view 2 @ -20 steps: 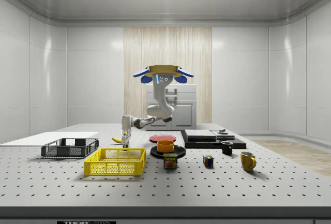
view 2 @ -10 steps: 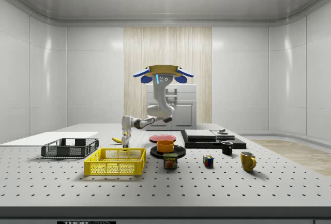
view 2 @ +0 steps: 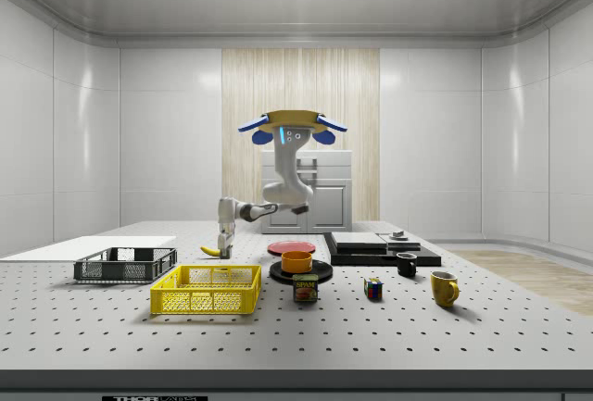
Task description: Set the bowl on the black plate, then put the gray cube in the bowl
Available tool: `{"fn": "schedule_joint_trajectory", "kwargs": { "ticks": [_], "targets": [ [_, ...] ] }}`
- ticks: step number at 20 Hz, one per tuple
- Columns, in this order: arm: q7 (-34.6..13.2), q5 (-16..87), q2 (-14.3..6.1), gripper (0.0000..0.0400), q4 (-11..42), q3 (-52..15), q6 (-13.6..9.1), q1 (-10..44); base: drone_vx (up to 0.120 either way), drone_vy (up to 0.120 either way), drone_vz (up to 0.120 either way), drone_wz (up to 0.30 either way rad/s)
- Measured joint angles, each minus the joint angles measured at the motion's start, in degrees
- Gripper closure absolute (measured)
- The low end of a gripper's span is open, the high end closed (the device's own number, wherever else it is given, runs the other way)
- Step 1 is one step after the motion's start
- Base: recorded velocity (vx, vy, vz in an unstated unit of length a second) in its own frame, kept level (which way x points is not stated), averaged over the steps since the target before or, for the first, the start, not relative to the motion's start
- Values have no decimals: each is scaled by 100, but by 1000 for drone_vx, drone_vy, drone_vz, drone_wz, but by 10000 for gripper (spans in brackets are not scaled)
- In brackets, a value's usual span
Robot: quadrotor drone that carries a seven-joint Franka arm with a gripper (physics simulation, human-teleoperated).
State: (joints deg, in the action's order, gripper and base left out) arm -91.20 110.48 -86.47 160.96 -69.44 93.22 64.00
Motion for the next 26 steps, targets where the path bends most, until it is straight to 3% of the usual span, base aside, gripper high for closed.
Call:
{"fn": "schedule_joint_trajectory", "kwargs": {
  "ticks": [5,10,14,18,26],
  "targets": [
    [-5,-123,-10,150,39,-128,-43,-18,-80,88,120,0],
    [-10,-169,-22,150,52,-174,-49,-20,-72,112,8,0],
    [-13,-186,-33,150,55,-188,-44,-18,-70,0,0,0],
    [-16,-195,-43,150,55,-194,-36,-15,-10,0,120,0],
    [-21,-205,-63,150,55,-199,-19,-8,-120,0,5,0]
  ]
}}
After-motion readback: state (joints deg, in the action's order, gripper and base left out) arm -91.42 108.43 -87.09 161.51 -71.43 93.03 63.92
